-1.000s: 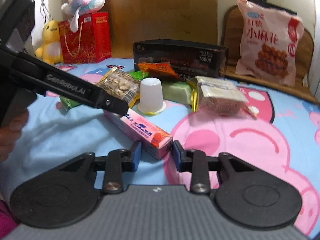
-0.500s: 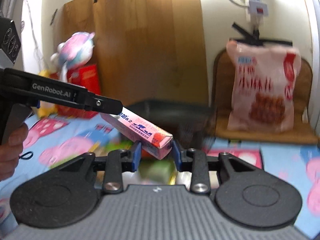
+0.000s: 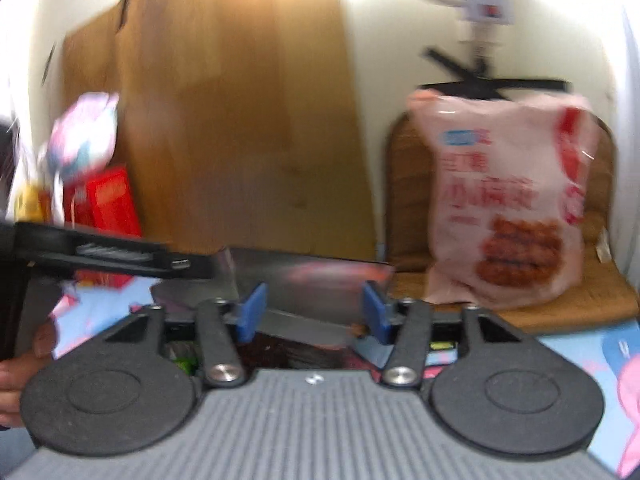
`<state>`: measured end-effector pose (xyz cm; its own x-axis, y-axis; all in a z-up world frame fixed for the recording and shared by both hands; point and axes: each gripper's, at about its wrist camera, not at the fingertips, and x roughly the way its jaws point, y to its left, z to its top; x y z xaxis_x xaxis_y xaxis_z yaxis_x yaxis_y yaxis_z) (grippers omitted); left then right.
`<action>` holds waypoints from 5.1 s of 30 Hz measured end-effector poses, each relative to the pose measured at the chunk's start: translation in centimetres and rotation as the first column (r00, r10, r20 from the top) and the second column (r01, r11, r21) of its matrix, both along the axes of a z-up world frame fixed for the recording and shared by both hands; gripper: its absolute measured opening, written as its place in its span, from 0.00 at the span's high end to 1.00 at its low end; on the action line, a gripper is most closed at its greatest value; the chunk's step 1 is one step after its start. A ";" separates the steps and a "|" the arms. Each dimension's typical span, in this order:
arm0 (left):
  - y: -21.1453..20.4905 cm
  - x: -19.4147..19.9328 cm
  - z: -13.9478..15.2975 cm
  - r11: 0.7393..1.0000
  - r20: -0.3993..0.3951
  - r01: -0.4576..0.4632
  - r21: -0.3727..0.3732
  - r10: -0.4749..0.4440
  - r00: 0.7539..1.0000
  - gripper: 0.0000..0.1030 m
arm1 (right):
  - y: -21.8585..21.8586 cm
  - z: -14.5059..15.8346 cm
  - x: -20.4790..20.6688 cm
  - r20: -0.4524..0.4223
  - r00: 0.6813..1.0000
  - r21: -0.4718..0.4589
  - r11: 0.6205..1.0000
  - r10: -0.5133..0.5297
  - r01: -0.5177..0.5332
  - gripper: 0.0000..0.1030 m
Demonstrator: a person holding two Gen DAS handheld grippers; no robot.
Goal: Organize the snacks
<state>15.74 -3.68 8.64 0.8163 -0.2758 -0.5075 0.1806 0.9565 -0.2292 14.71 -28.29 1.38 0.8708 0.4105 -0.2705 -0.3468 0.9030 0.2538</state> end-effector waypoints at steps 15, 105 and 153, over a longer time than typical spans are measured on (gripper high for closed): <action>0.7 -12.2 -3.6 0.954 -0.106 0.267 -0.137 -0.282 0.953 0.53 | -4.7 -6.4 -3.8 -0.375 0.906 0.217 0.969 0.195 -0.119 0.54; 4.7 -13.9 -2.8 0.953 -0.101 0.218 -0.209 -0.243 0.965 0.46 | 7.4 -2.3 -11.2 -0.015 0.888 -0.179 0.872 0.460 -0.455 0.51; 14.0 -13.3 -8.4 0.972 -0.222 -0.047 -0.231 -0.005 0.975 0.77 | 18.7 -4.1 -8.6 -0.234 0.822 -0.169 0.811 0.519 -0.560 0.63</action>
